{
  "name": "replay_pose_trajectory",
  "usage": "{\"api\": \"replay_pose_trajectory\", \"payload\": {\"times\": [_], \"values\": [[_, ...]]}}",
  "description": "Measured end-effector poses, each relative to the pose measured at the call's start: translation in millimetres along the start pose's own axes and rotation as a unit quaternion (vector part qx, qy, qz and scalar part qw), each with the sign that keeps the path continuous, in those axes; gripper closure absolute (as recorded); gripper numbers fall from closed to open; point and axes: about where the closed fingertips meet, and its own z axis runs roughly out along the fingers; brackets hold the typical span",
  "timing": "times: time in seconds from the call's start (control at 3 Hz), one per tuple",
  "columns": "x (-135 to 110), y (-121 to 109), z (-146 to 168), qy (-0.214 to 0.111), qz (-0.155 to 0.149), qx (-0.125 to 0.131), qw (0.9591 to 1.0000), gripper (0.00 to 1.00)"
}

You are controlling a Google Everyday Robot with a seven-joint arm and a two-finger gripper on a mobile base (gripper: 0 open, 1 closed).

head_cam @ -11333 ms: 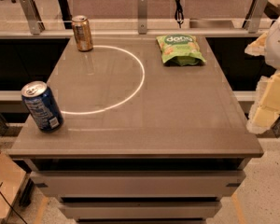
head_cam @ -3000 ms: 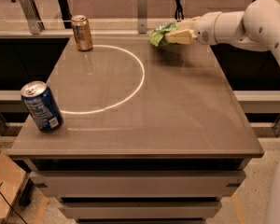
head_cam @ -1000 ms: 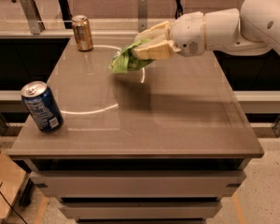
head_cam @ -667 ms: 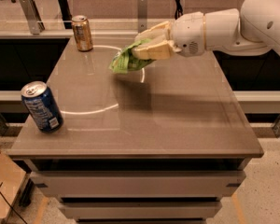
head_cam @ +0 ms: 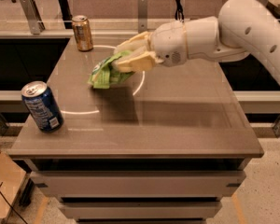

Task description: Move green rice chip bag near pepsi can

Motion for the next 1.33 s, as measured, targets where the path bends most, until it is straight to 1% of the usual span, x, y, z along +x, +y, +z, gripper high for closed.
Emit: {"api": "replay_pose_trajectory", "payload": {"times": [0.33, 0.67, 1.0, 1.33], "values": [[-4, 35, 32, -0.04, 0.006, -0.041, 0.9983, 1.0], [-4, 63, 55, -0.07, 0.015, -0.066, 0.9952, 0.82], [3, 77, 65, -0.083, 0.025, -0.074, 0.9935, 0.59], [11, 82, 65, -0.087, 0.03, -0.068, 0.9934, 0.36]]}}
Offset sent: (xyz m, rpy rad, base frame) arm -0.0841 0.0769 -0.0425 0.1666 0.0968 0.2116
